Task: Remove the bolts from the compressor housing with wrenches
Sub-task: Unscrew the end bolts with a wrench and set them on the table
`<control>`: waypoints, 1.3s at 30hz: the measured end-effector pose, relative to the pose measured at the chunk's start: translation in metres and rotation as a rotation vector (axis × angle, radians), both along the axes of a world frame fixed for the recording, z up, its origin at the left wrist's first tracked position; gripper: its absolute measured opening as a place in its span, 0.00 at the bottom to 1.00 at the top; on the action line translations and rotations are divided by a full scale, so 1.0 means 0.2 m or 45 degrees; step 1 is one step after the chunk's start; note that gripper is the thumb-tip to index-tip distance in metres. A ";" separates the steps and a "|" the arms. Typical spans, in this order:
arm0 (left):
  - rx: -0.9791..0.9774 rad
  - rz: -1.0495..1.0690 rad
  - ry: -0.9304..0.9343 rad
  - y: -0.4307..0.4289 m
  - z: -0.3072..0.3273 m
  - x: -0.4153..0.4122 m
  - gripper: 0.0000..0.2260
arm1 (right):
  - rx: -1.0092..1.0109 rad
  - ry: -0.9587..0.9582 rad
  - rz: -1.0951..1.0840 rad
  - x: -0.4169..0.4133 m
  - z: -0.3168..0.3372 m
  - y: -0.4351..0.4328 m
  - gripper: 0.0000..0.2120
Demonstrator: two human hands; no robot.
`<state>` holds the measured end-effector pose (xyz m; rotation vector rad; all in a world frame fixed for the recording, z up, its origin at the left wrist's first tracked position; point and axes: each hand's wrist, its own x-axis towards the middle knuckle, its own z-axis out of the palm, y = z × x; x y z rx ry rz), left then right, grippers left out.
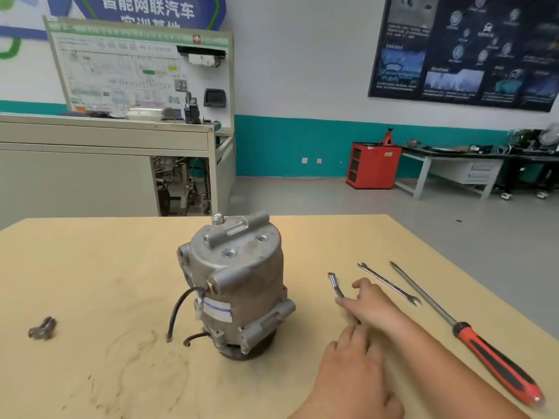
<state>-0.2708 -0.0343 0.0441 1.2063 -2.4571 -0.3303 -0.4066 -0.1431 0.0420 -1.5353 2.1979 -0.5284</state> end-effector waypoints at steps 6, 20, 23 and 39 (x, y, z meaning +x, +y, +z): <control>0.268 0.106 -0.298 -0.13 -0.01 -0.16 0.29 | 0.120 0.298 0.256 0.01 -0.02 -0.11 0.24; -0.403 -0.219 0.457 0.12 0.37 0.22 0.20 | -0.697 -1.680 0.749 0.11 0.44 0.25 0.27; -0.815 -0.113 0.642 0.08 0.58 0.37 0.18 | -0.921 -1.461 0.810 0.19 0.49 0.28 0.21; -0.501 0.413 0.080 -0.26 0.62 0.65 0.39 | -0.785 -1.318 0.622 0.70 0.45 0.09 0.16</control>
